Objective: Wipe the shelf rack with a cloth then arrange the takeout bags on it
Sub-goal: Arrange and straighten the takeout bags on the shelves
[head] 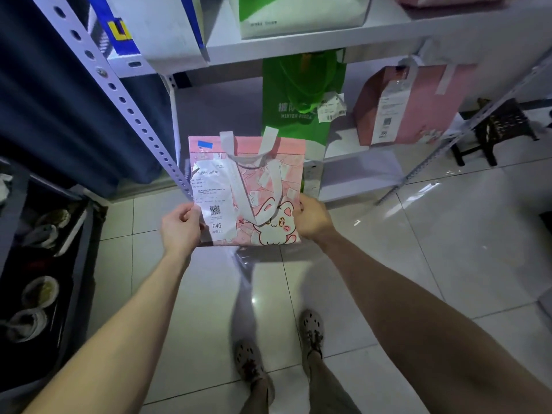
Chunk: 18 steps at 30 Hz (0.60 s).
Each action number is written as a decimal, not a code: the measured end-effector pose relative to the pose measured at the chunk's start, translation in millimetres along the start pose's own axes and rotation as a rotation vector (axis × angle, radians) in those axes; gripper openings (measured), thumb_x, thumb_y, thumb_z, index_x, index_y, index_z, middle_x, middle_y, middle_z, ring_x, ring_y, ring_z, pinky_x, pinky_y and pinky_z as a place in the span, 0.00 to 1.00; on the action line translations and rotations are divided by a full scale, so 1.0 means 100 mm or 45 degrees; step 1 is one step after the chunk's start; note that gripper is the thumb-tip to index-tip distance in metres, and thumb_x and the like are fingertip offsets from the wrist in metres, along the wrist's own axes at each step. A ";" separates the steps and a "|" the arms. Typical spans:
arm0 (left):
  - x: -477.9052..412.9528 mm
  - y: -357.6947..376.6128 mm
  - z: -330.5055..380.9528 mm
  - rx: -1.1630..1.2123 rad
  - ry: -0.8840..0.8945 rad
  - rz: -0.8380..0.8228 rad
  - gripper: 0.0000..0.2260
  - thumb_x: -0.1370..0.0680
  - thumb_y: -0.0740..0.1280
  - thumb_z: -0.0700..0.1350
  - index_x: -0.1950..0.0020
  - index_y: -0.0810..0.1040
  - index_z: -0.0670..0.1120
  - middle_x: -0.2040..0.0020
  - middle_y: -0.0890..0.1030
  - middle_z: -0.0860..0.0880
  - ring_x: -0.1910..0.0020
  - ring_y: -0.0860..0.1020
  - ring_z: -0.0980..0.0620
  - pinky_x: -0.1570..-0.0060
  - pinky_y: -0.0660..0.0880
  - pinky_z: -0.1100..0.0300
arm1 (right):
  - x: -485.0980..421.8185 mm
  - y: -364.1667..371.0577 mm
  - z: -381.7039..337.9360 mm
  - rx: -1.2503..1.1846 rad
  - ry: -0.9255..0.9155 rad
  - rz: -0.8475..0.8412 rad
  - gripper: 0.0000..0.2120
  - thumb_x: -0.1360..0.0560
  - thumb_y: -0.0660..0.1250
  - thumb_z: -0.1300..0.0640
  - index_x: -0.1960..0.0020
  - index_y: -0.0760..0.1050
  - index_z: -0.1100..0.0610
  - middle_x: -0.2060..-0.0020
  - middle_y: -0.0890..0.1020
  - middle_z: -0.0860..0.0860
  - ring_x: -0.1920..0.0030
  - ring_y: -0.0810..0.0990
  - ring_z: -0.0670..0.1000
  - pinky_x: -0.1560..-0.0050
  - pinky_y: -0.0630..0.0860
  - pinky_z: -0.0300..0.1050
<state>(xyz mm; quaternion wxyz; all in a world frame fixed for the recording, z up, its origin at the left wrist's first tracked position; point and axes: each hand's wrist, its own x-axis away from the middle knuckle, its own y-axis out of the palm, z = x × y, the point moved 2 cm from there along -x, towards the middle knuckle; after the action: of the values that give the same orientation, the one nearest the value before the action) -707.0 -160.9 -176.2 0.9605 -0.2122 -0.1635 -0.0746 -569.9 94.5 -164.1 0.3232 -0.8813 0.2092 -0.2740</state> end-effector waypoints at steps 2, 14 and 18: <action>0.00 0.02 0.09 0.039 -0.002 0.024 0.11 0.19 0.63 0.40 0.59 0.81 0.44 0.64 0.81 0.42 0.66 0.78 0.49 0.75 0.72 0.66 | -0.07 -0.03 -0.02 -0.060 -0.033 0.018 0.18 0.19 0.56 0.66 0.36 0.80 0.58 0.41 0.85 0.56 0.46 0.82 0.59 0.44 0.81 0.55; -0.45 0.09 0.31 0.103 0.263 0.301 0.13 0.15 0.59 0.38 0.40 0.83 0.45 0.55 0.89 0.49 0.57 0.87 0.55 0.53 0.82 0.65 | -1.25 0.03 -0.68 -0.078 -0.387 0.157 0.18 0.18 0.60 0.66 0.37 0.84 0.56 0.50 0.85 0.51 0.51 0.81 0.57 0.61 0.66 0.38; -0.71 0.21 0.17 0.040 0.352 0.238 0.17 0.15 0.55 0.33 0.34 0.79 0.45 0.45 0.89 0.50 0.46 0.86 0.62 0.42 0.80 0.67 | -1.59 0.18 -0.77 -0.130 -0.443 0.146 0.23 0.19 0.59 0.70 0.34 0.84 0.54 0.52 0.83 0.45 0.58 0.75 0.46 0.68 0.64 0.22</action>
<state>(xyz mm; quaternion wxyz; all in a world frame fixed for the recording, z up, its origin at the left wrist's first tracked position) -773.5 -129.8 -193.7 0.9798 -0.1993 -0.0107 -0.0108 -742.5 133.6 -182.1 0.3244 -0.9173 0.2136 -0.0875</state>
